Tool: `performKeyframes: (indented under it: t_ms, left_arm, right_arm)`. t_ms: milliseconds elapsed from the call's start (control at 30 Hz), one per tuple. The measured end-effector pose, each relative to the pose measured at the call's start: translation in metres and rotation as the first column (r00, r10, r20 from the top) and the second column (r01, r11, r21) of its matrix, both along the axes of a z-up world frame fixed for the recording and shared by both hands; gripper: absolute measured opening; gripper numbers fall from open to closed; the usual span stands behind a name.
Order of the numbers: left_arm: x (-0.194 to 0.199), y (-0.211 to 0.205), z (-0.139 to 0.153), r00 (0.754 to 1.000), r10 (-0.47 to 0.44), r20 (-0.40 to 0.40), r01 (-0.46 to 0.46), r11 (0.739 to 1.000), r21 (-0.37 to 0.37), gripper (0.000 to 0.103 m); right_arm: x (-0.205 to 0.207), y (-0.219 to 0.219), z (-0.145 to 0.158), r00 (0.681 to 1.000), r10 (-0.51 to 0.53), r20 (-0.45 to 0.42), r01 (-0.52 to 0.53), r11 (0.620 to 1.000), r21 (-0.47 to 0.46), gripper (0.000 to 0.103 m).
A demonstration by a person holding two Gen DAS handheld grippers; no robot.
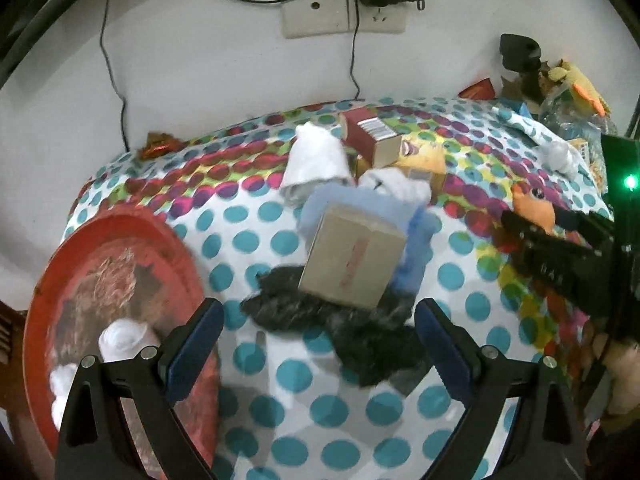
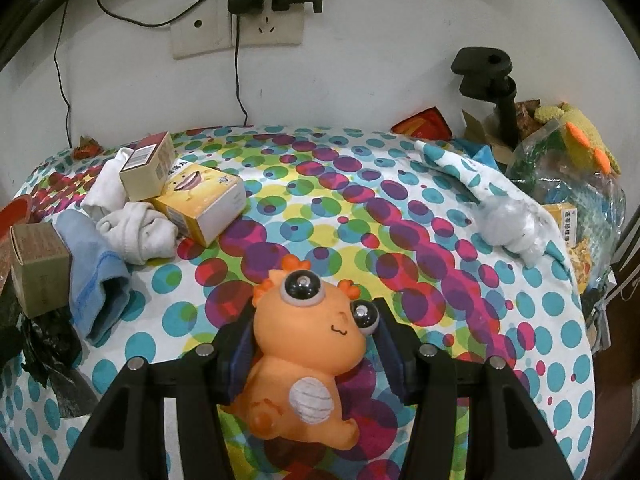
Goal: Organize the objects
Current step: 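Grasp the MARUBI cardboard box with the left gripper while the right gripper holds the orange toy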
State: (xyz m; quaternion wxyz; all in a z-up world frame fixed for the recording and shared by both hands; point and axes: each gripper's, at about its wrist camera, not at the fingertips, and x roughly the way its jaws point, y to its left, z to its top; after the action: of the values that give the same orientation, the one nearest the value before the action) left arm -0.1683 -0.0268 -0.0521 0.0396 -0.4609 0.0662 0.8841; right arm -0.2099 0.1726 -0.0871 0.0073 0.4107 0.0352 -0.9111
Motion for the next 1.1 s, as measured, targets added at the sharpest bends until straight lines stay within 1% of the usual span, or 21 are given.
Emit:
performKeyframes:
  t_ms: [167, 233, 300, 333, 367, 400, 433, 467, 567, 667, 800, 1100]
  left_arm:
    - [-0.016, 0.006, -0.002, 1.000, -0.001, 0.010, 0.001, 1.000, 0.008, 0.096]
    - [-0.022, 0.005, -0.003, 1.000, 0.008, 0.018, -0.009, 0.999, 0.035, 0.095]
    - [-0.026, 0.003, -0.004, 0.999, 0.021, 0.024, -0.022, 0.998, 0.053, 0.091]
    - [-0.027, 0.003, -0.005, 0.999, 0.024, 0.028, -0.025, 0.998, 0.057, 0.083]
    - [-0.028, 0.003, -0.006, 0.999, 0.021, 0.033, -0.023, 0.998, 0.060, 0.069]
    - [-0.029, 0.003, -0.007, 0.999, 0.019, 0.038, -0.022, 0.998, 0.063, 0.062]
    - [-0.030, 0.003, -0.008, 0.999, 0.018, 0.044, -0.021, 0.998, 0.067, 0.050]
    - [-0.030, 0.003, -0.008, 0.999, 0.019, 0.049, -0.023, 0.997, 0.071, 0.050]
    - [-0.027, 0.003, -0.005, 0.999, 0.027, 0.024, -0.029, 0.997, 0.078, 0.049]
    - [-0.024, 0.003, -0.003, 0.999, 0.022, 0.028, -0.025, 0.996, 0.089, 0.049]
    - [-0.016, 0.004, 0.002, 1.000, 0.013, 0.009, -0.014, 0.997, 0.079, 0.049]
    - [-0.002, 0.000, 0.005, 1.000, 0.021, 0.019, -0.022, 0.997, 0.068, 0.049]
  right_arm:
    - [0.001, 0.001, 0.000, 1.000, 0.001, -0.001, -0.001, 1.000, 0.002, 0.055]
    - [0.000, 0.001, 0.000, 1.000, 0.002, 0.002, -0.002, 1.000, 0.003, 0.056]
    - [0.000, 0.001, -0.001, 1.000, 0.000, 0.006, 0.000, 1.000, -0.001, 0.056]
    - [0.000, 0.002, -0.001, 1.000, -0.002, 0.007, 0.002, 1.000, -0.003, 0.056]
    - [-0.001, 0.002, 0.000, 1.000, -0.003, 0.006, 0.003, 1.000, -0.005, 0.056]
    - [-0.001, 0.002, 0.000, 1.000, -0.003, 0.006, 0.003, 1.000, -0.005, 0.056]
    - [-0.001, 0.002, 0.000, 1.000, -0.003, 0.006, 0.004, 1.000, -0.004, 0.056]
    - [-0.001, 0.002, 0.000, 1.000, -0.002, 0.008, 0.002, 1.000, -0.004, 0.056]
    - [-0.001, 0.002, -0.001, 1.000, -0.002, 0.010, 0.002, 1.000, -0.005, 0.056]
    - [-0.001, 0.002, -0.001, 1.000, -0.002, 0.010, 0.002, 1.000, -0.008, 0.056]
    - [-0.002, 0.003, -0.001, 1.000, -0.001, 0.011, 0.001, 1.000, -0.011, 0.056]
    - [-0.001, 0.002, -0.001, 1.000, 0.000, 0.006, 0.000, 1.000, 0.001, 0.056]
